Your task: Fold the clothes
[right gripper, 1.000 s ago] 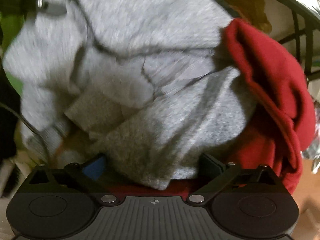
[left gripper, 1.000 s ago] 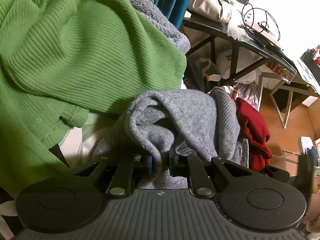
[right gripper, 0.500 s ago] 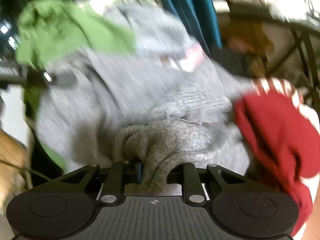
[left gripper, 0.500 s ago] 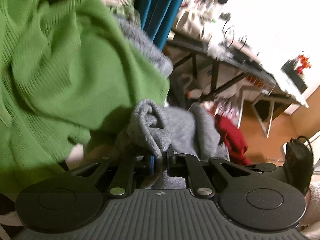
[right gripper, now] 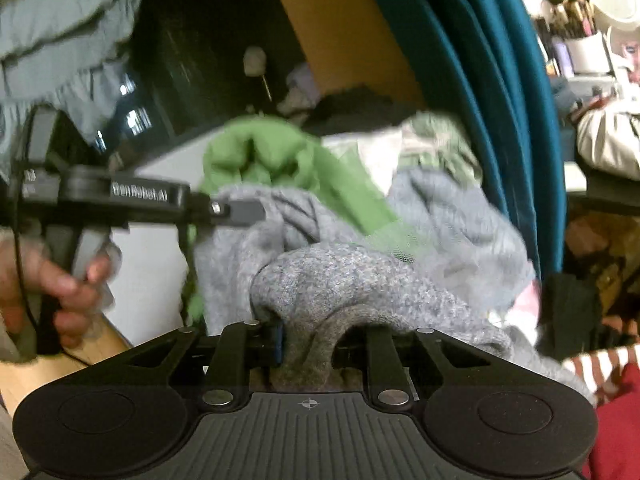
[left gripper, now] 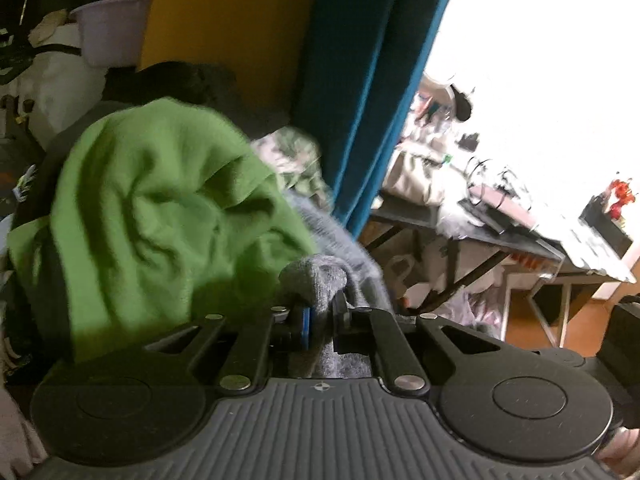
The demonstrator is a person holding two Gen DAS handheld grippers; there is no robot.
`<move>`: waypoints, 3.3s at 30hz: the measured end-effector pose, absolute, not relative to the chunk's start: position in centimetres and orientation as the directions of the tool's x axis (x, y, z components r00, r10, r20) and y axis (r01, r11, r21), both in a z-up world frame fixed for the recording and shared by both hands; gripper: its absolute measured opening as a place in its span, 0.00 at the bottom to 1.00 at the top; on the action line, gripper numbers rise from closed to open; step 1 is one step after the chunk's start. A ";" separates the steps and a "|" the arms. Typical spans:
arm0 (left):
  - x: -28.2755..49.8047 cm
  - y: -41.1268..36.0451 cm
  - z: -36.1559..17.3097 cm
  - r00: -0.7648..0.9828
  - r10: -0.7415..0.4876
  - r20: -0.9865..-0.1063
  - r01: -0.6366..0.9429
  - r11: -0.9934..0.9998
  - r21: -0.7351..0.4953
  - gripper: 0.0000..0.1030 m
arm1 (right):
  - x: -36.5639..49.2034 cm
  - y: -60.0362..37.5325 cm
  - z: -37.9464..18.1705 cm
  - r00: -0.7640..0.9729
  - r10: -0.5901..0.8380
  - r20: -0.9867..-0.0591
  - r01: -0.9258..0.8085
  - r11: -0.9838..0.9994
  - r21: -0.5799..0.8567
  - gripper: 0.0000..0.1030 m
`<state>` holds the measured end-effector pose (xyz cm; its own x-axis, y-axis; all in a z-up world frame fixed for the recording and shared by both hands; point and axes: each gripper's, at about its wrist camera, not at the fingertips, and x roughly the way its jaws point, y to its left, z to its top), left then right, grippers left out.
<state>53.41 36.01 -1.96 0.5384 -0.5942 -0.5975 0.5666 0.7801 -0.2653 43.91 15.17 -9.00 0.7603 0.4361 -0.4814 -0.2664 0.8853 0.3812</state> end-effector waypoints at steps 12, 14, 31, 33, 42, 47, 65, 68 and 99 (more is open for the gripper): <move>53.3 34.7 -7.3 0.458 -0.530 -0.714 0.528 0.808 -0.260 0.11 | 42.7 16.4 -14.7 0.688 0.283 -0.668 -0.170 0.958 0.231 0.64; 53.7 34.8 -7.5 0.457 -0.528 -0.716 0.516 0.813 -0.270 0.11 | 41.7 15.9 -14.6 0.694 0.269 -0.668 -0.149 0.961 0.232 0.67; 53.6 33.8 -8.8 0.419 -0.546 -0.726 0.510 0.803 -0.310 0.56 | 38.5 6.8 -15.8 0.693 0.077 -0.717 0.121 0.968 0.221 0.80; 53.5 33.5 -8.8 0.421 -0.531 -0.736 0.517 0.807 -0.287 0.56 | 39.3 6.5 -17.3 0.676 0.069 -0.734 0.117 0.973 0.200 0.77; 53.3 33.5 -8.5 0.420 -0.525 -0.741 0.535 0.802 -0.265 0.48 | 42.7 8.6 -20.8 0.604 0.104 -0.790 0.068 0.981 0.181 0.16; 53.6 34.4 -8.6 0.431 -0.520 -0.737 0.499 0.819 -0.286 0.42 | 43.0 9.5 -17.7 0.682 0.296 -0.669 0.012 0.910 0.414 0.12; 54.9 34.3 -9.2 0.420 -0.524 -0.741 0.493 0.817 -0.298 0.42 | 42.3 14.8 -16.3 0.603 0.479 -0.638 -0.165 0.858 0.487 0.54; 55.0 34.5 -9.3 0.415 -0.532 -0.738 0.490 0.814 -0.312 0.42 | 41.3 13.8 -15.2 0.633 0.431 -0.643 -0.135 0.879 0.457 0.71; 53.9 35.7 -10.7 0.363 -0.549 -0.753 0.501 0.796 -0.339 0.45 | 46.5 18.0 -20.6 0.556 0.330 -0.763 -0.190 0.944 0.271 0.68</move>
